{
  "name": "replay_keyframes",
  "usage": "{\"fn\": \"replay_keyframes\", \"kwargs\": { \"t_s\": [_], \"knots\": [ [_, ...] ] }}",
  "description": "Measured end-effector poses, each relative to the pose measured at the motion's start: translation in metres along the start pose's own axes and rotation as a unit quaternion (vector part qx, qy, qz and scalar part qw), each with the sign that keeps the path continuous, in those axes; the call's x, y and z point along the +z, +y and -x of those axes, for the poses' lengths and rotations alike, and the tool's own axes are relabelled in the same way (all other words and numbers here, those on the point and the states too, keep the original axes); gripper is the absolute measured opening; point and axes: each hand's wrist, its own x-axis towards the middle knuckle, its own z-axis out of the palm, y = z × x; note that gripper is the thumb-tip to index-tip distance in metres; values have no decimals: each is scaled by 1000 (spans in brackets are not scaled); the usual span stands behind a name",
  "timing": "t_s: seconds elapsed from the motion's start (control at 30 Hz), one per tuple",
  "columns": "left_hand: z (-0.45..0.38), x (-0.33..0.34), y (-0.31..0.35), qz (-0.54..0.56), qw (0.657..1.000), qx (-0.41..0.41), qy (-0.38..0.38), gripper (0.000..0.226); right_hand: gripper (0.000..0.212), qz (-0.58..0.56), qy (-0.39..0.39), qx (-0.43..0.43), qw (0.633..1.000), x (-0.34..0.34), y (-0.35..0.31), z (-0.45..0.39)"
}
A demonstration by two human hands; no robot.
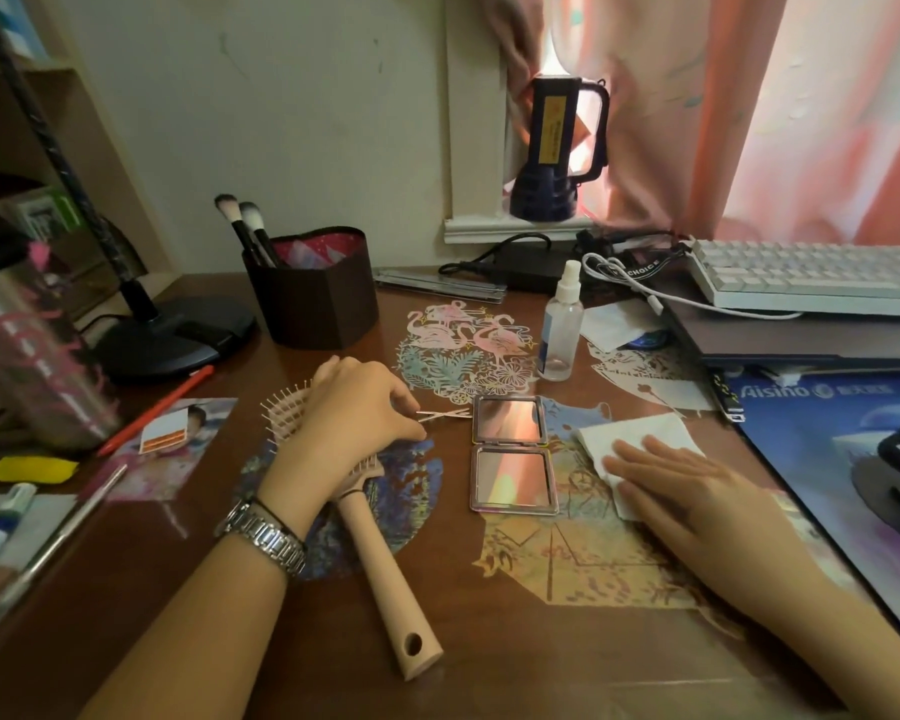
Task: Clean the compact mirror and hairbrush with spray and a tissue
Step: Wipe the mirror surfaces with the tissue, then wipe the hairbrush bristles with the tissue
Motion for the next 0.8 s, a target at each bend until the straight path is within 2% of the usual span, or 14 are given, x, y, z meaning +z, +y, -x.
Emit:
{"fn": "replay_keyframes", "kwargs": {
  "t_s": [0.13,0.23,0.3,0.4,0.53,0.67,0.8],
  "knots": [
    [0,-7,-3,7,999,13,-32,45,45,-2,9,-4,1000,0,-1,1],
    [9,-31,-13,51,996,51,-55,62,45,1,9,-6,1000,0,0,1],
    [19,-54,-24,73,985,90,-126,72,45,5,5,-6,1000,0,0,0],
    [30,-74,-42,48,963,111,-242,82,46,5,9,-5,1000,0,-2,0],
    [30,-63,-60,-16,938,134,-319,93,46,8,15,1,1000,-1,-7,0],
    [27,-49,-63,-38,938,161,-305,90,44,6,14,7,1000,-2,-9,1],
    [26,-46,-67,-3,948,167,-272,80,40,7,7,12,1000,-2,-9,2]
  ]
}}
